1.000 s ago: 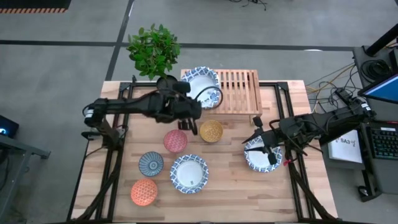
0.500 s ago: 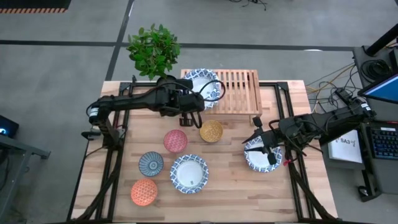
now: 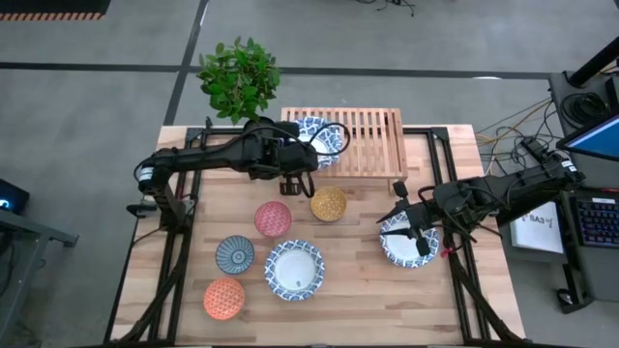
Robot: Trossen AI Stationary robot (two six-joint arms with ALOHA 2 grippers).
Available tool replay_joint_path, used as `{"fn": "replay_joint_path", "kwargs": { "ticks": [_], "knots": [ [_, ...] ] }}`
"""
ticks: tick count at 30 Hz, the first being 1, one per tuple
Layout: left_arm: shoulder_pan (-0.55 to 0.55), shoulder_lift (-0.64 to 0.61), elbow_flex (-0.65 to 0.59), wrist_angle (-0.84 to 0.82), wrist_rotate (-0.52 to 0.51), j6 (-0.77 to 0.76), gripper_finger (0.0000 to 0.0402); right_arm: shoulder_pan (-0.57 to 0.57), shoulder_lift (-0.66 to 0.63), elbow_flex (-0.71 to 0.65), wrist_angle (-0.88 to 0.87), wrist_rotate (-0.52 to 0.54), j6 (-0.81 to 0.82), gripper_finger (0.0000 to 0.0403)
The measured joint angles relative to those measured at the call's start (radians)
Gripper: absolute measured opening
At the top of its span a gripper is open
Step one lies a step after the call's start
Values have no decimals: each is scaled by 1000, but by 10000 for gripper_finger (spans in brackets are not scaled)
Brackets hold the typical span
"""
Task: Place and stack bowls onto a shelf
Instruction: Stack the top left white blue patterned bowl on top of the other white blue patterned bowl on the shelf
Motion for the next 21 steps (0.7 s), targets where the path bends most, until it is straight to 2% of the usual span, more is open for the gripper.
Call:
{"fn": "replay_joint_path", "kwargs": {
  "ticks": [8,16,18,21],
  "knots": [
    [0,0,11,-42,-2,-8,138,0,0,0,0,0,0,128],
    [-1,-1,119,-145,6,-87,162,0,0,0,0,0,9,128],
    [-1,-1,150,-145,58,-109,162,0,0,0,0,0,8,128],
    [-1,-3,175,-137,197,-132,154,0,0,0,0,0,-1,128]
  ]
}}
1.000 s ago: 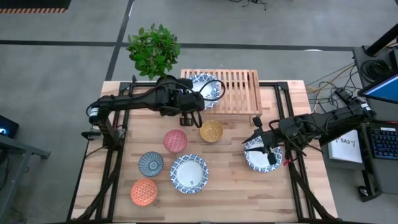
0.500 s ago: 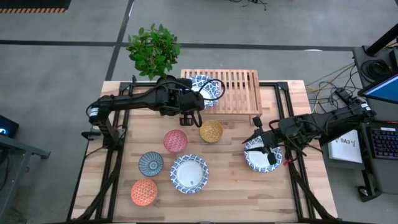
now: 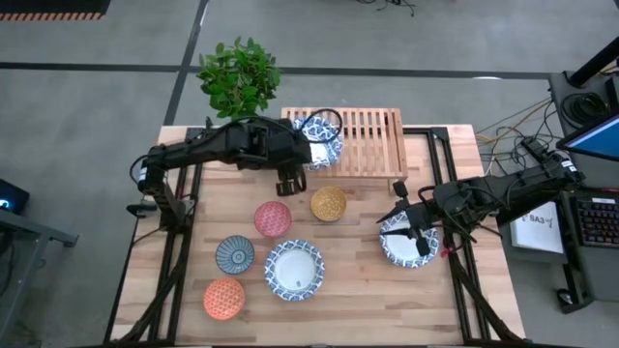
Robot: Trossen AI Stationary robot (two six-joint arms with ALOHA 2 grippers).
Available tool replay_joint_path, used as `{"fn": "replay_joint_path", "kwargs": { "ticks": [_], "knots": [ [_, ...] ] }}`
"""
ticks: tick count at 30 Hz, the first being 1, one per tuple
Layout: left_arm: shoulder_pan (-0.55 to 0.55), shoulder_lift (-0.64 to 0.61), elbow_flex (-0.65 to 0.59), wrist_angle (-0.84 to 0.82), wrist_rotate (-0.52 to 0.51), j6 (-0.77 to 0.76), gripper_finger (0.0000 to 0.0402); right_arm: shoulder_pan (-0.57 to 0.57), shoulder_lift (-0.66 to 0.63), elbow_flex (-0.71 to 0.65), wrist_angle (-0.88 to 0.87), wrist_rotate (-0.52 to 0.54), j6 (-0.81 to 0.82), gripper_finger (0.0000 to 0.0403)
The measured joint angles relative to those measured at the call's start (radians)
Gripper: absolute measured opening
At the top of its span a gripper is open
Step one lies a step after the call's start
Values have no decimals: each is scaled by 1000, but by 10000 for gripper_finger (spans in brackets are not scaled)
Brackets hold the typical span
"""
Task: Place and stack bowls onto a shelf
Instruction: Stack the top left white blue patterned bowl on top of the other white blue patterned bowl on the shelf
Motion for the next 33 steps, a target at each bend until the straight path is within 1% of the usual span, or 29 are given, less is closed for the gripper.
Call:
{"fn": "replay_joint_path", "kwargs": {
  "ticks": [2,7,9,12,14,22,24,27,28,31,33],
  "knots": [
    [-2,0,0,9,58,-13,140,0,0,0,0,0,-1,128],
    [-3,1,-70,46,62,-16,79,0,0,0,0,0,-8,128],
    [-2,1,-109,48,47,-16,51,0,0,0,0,0,-7,128],
    [-1,1,-151,50,-11,-22,16,0,0,0,0,0,-6,128],
    [0,1,-173,72,-22,-23,5,0,0,0,0,0,-6,128],
    [-1,-1,-185,108,-12,-16,8,0,0,0,0,0,-3,128],
    [-6,-7,-172,105,29,-16,5,0,0,0,1,0,-3,128],
    [-16,-21,-138,110,120,-8,3,0,0,0,1,0,-3,128],
    [-20,-21,-125,123,128,-6,3,0,0,0,0,0,-4,128],
    [-21,-21,-95,150,108,0,15,0,0,0,0,0,-8,128],
    [-18,-21,-88,155,50,11,32,0,0,0,0,0,-12,128]
  ]
}}
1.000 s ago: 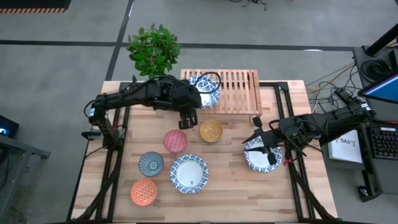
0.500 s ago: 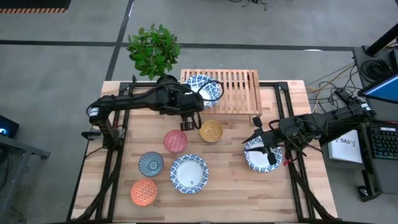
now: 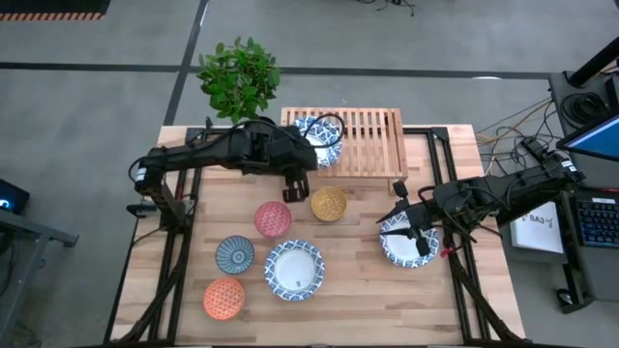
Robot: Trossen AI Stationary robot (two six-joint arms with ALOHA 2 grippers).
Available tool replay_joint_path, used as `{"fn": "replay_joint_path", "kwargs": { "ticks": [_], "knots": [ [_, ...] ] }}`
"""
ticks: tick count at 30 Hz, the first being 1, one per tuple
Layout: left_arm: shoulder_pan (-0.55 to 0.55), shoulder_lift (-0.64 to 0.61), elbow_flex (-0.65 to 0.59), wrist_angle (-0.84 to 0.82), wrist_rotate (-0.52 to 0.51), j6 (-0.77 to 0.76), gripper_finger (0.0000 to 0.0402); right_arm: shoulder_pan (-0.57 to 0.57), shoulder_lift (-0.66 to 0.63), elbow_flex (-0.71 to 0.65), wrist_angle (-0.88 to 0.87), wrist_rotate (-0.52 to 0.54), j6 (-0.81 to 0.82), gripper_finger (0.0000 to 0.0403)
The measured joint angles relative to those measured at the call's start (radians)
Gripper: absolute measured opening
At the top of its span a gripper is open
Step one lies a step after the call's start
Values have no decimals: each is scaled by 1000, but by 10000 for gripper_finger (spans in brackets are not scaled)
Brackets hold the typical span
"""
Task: Place and stack bowls onto a shelf
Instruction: Stack the top left white blue patterned bowl on top of the other white blue patterned bowl on the shelf
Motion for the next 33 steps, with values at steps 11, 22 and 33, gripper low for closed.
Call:
{"fn": "replay_joint_path", "kwargs": {
  "ticks": [11,22,33],
  "knots": [
    [16,34,-48,4,-100,19,183,0,0,0,-1,0,2,128],
    [18,93,-52,9,-172,67,132,0,0,0,-1,0,3,128],
    [18,100,-52,11,-172,68,9,0,0,0,-1,8,-4,128]
  ]
}}
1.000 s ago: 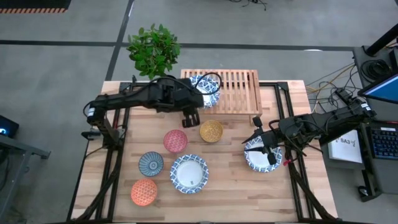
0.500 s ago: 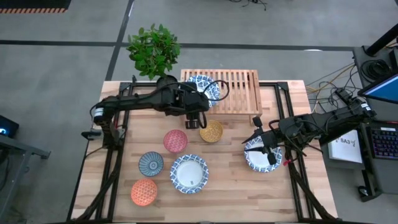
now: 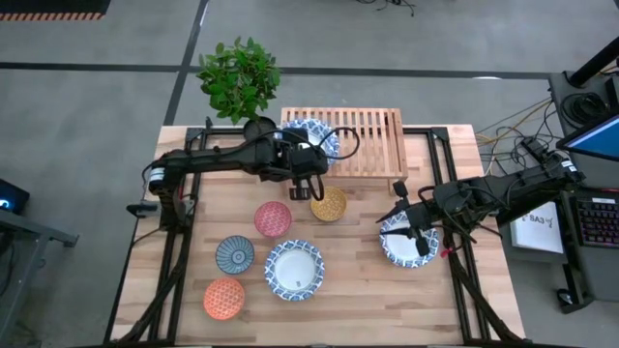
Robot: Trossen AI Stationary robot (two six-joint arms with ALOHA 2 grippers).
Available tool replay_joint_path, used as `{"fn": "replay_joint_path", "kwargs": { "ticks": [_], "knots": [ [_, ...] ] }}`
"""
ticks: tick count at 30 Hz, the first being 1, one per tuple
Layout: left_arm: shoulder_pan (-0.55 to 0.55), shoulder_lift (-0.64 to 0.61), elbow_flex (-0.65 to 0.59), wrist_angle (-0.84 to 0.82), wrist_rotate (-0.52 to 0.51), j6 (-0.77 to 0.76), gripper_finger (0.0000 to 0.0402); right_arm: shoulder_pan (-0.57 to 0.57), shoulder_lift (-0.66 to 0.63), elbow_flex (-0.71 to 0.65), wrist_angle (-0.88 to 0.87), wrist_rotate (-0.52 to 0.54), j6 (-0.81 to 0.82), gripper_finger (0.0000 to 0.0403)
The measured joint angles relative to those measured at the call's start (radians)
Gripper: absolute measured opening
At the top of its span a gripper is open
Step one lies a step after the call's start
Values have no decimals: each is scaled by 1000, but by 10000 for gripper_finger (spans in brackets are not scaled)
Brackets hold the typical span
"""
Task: Place and stack bowls onto a shelf
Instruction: Stack the top left white blue patterned bowl on top of the other white blue patterned bowl on the shelf
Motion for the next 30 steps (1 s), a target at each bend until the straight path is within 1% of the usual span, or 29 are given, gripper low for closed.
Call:
{"fn": "replay_joint_path", "kwargs": {
  "ticks": [8,11,15,21,27,30],
  "knots": [
    [0,-1,0,4,0,0,3,0,0,0,0,0,0,128],
    [3,-1,-1,34,1,1,3,0,0,0,0,0,0,128],
    [5,-1,-4,54,2,28,18,0,0,0,0,0,2,128],
    [8,-1,-5,54,1,30,72,0,0,0,0,0,7,128],
    [6,-1,-5,51,1,31,147,0,0,0,-2,0,7,128],
    [0,-2,21,9,1,38,182,0,0,0,-6,0,7,128]
  ]
}}
